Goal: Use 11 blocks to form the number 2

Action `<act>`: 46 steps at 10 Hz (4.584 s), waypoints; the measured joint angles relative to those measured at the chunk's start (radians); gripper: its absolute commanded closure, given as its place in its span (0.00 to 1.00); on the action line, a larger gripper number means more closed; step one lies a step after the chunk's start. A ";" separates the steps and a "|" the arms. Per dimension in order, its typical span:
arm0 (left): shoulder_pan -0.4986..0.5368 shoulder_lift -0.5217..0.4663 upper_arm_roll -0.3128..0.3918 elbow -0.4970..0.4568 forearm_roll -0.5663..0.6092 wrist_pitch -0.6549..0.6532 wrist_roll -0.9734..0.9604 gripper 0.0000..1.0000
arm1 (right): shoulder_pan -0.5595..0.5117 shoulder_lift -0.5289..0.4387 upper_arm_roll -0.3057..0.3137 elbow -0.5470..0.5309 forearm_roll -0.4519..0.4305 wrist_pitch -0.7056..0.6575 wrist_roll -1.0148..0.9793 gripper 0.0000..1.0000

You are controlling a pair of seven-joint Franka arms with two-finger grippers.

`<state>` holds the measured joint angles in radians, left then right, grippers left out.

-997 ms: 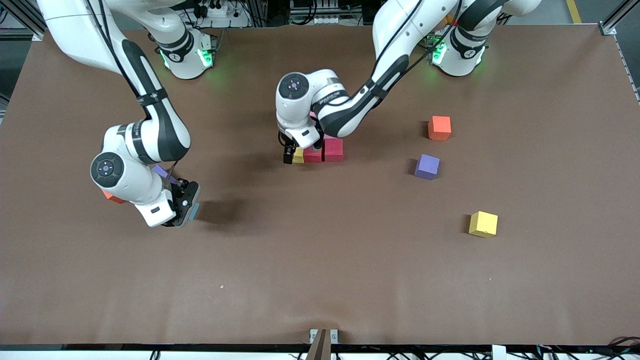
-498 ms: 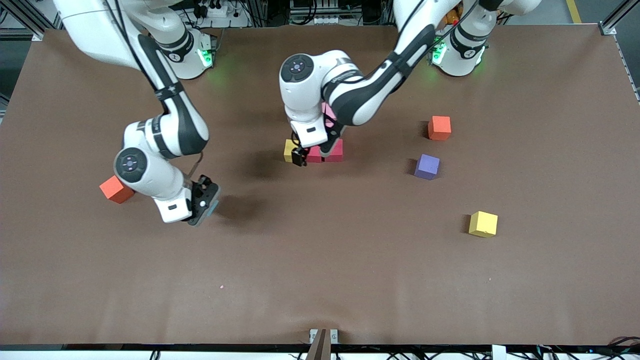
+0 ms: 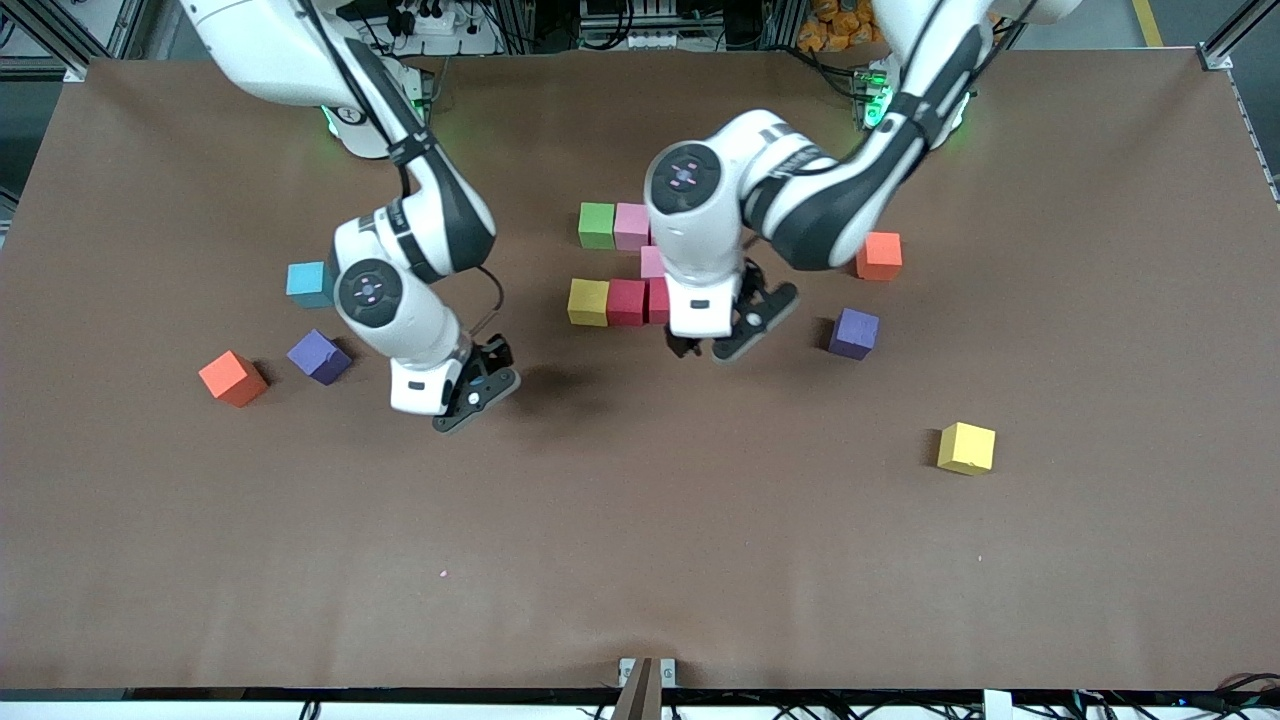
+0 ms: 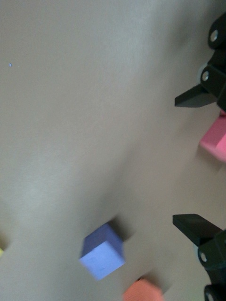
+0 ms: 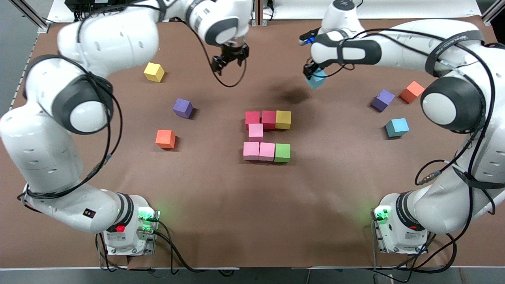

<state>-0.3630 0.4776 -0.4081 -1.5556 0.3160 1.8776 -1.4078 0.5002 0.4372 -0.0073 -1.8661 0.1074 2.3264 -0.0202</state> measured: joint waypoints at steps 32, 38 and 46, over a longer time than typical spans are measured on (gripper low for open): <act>0.654 0.054 -0.282 -0.539 0.089 0.258 0.933 0.34 | 0.243 0.171 -0.023 0.066 -0.034 0.038 0.691 0.58; 0.664 0.069 -0.281 -0.512 0.049 0.261 0.873 0.66 | 0.243 0.176 -0.024 0.065 -0.034 0.045 0.690 0.58; 0.611 0.074 -0.290 -0.338 -0.092 0.116 0.736 0.66 | 0.243 0.183 -0.024 0.064 -0.034 0.055 0.690 0.05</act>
<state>0.2481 0.5513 -0.6984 -1.8932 0.2240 1.9941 -0.6720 0.7436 0.6202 -0.0316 -1.8017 0.0730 2.3810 0.6696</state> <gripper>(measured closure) 0.436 0.427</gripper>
